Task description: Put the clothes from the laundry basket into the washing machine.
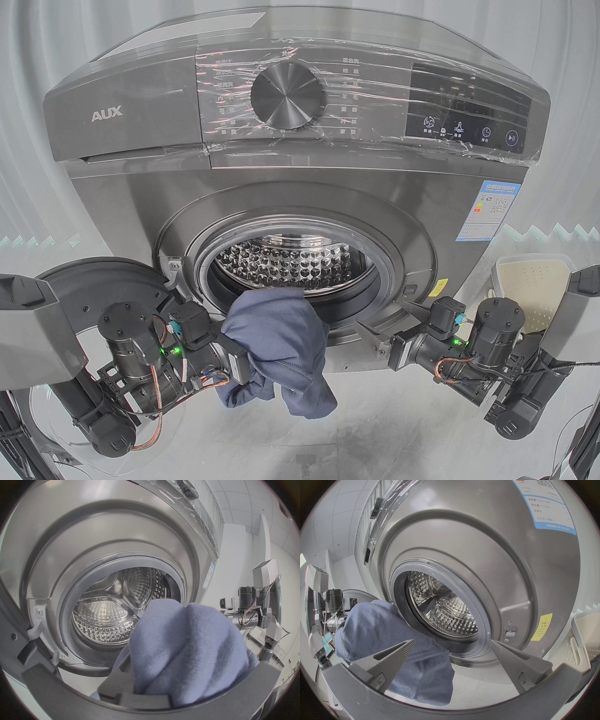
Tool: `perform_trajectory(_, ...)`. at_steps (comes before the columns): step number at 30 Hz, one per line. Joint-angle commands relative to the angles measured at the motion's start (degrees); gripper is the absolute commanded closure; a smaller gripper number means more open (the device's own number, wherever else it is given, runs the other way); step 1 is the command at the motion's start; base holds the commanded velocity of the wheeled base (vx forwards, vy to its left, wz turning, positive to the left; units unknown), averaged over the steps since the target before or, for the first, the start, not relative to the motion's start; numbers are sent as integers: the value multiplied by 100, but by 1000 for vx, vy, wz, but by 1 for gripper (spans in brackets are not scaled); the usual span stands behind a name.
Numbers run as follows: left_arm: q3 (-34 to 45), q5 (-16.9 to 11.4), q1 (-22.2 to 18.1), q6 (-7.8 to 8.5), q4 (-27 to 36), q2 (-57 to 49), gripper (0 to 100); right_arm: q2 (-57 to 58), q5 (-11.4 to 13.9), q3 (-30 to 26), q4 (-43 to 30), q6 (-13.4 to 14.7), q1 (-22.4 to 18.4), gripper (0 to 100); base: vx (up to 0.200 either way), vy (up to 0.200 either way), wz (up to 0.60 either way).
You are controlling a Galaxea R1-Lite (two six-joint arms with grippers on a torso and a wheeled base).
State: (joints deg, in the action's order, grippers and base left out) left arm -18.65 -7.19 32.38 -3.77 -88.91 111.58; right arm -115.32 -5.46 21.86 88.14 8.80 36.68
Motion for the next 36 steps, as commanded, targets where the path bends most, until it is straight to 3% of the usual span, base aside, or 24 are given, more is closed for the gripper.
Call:
perform_trajectory(1, 2, -1, 23, -1, -4, 13, 100, 1, 1, -6, 2, -1, 14, 0, 0, 0, 0)
perform_trajectory(6, 19, 7, 49, -1, -4, 30, 100, 1, 1, -6, 2, -1, 14, 0, 0, 0, 0)
perform_trajectory(13, 37, 7, 146, -19, -4, 39, 100, 10, 1, -6, 2, -1, 14, 0, 171, 0, 0)
perform_trajectory(19, 37, 192, 541, -151, -4, 233, 100, 203, 19, -85, 2, 16, 269, 0, 0, 0, 0)
perform_trajectory(22, -121, 315, 550, -115, -4, 461, 100, 238, 36, -217, 2, -10, 340, 0, 0, 0, 0)
perform_trajectory(29, -736, 60, 647, -168, 5, 1129, 100, 502, 362, -823, 2, -63, 656, 0, 0, 0, 0)
perform_trajectory(36, -1774, 359, 577, -282, 5, 1902, 100, 607, 370, -1061, 2, -212, 805, 0, 0, 0, 0)
